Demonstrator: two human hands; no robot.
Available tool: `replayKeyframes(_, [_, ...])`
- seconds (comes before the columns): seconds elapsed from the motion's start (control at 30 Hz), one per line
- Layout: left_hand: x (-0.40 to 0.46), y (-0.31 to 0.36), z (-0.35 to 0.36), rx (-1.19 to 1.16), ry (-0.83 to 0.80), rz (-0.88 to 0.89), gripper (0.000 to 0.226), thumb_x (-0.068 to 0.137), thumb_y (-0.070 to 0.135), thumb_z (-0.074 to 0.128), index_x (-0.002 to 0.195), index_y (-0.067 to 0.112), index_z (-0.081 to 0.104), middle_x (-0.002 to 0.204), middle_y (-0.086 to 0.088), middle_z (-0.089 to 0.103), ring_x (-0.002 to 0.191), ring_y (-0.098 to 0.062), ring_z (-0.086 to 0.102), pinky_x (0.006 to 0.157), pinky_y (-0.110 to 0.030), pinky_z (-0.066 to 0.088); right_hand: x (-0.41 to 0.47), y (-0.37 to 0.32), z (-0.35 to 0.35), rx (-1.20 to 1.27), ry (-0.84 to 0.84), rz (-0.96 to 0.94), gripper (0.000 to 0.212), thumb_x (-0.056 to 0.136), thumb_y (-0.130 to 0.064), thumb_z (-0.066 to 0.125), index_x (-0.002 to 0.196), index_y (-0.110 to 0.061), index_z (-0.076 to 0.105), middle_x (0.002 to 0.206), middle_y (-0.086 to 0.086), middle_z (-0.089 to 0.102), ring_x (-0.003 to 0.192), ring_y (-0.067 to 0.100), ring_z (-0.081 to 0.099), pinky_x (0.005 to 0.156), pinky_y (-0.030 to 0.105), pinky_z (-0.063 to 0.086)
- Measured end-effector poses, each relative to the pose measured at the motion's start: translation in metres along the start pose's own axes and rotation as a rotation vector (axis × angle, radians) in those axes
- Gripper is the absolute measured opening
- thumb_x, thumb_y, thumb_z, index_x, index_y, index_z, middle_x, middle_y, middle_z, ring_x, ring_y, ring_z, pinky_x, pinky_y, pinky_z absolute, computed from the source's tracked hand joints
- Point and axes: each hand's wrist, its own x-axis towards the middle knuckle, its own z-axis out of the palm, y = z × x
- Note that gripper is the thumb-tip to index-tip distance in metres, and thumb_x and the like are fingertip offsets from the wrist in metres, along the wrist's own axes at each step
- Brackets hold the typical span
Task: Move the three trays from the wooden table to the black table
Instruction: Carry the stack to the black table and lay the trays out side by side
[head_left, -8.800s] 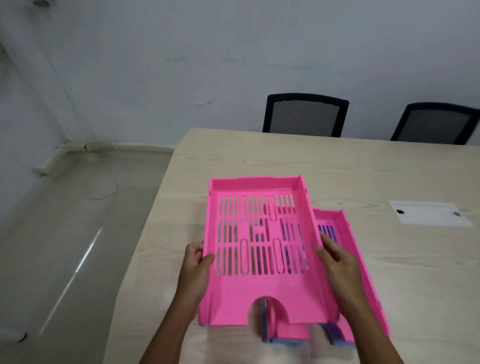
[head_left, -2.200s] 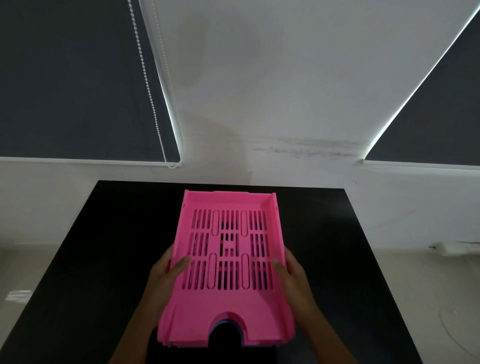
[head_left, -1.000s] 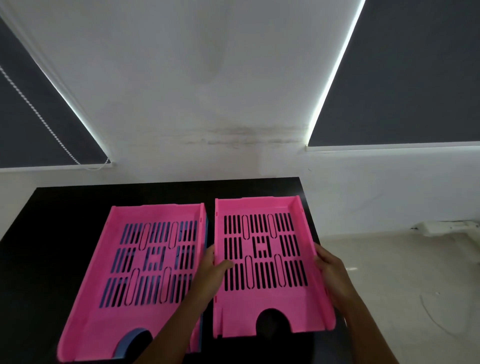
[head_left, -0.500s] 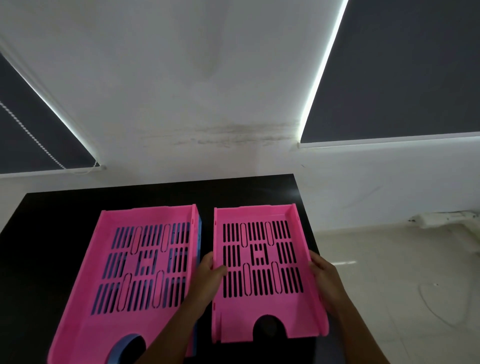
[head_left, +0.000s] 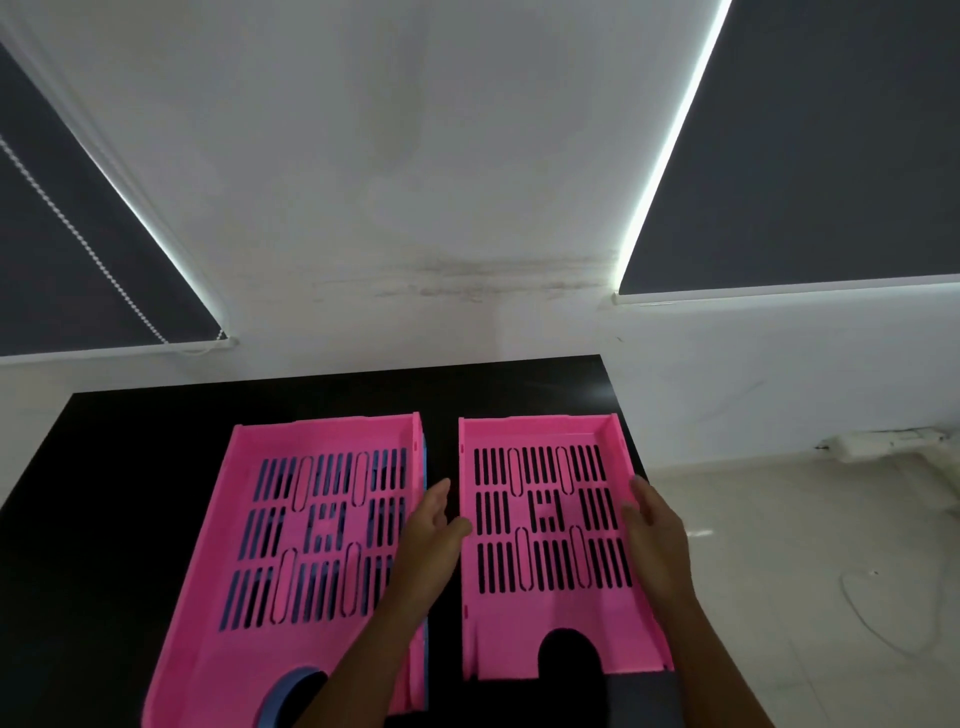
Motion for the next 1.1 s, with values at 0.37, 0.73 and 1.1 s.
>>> replayKeyframes(0.37, [-0.026, -0.024, -0.145, -0.072, 0.206, 0.178, 0.058, 0.092, -0.002, 0.056, 0.145, 0.020, 0.046, 0.148, 0.000, 0.049, 0.136, -0.013, 0.047, 0.103, -0.027, 0.040, -0.075, -0.048, 0.120, 0.091, -0.279, -0.025, 0.045, 0.103, -0.022, 0.052, 0.147, -0.016, 0.047, 0.153, 0.002, 0.049, 0.139, 0.014, 0.044, 0.108, 0.027, 0.033])
replayKeyframes(0.73, [-0.033, -0.069, -0.251, -0.208, 0.263, 0.026, 0.049, 0.098, 0.018, 0.055, 0.145, 0.022, 0.045, 0.123, -0.009, 0.068, 0.091, -0.023, 0.072, 0.080, -0.050, 0.058, -0.114, -0.048, 0.183, 0.149, -0.315, 0.033, 0.046, 0.104, -0.031, 0.044, 0.149, -0.019, 0.045, 0.150, 0.003, 0.051, 0.136, 0.023, 0.050, 0.113, 0.044, 0.040])
replayKeyframes(1.1, [-0.025, -0.082, -0.284, -0.252, 0.098, 0.080, 0.032, 0.095, 0.029, 0.059, 0.126, 0.023, 0.064, 0.111, -0.012, 0.075, 0.100, -0.037, 0.072, 0.088, -0.059, 0.056, -0.143, -0.058, 0.211, 0.250, -0.239, 0.035, 0.055, 0.095, -0.048, 0.049, 0.148, -0.030, 0.046, 0.144, 0.005, 0.056, 0.127, 0.030, 0.058, 0.103, 0.065, 0.046])
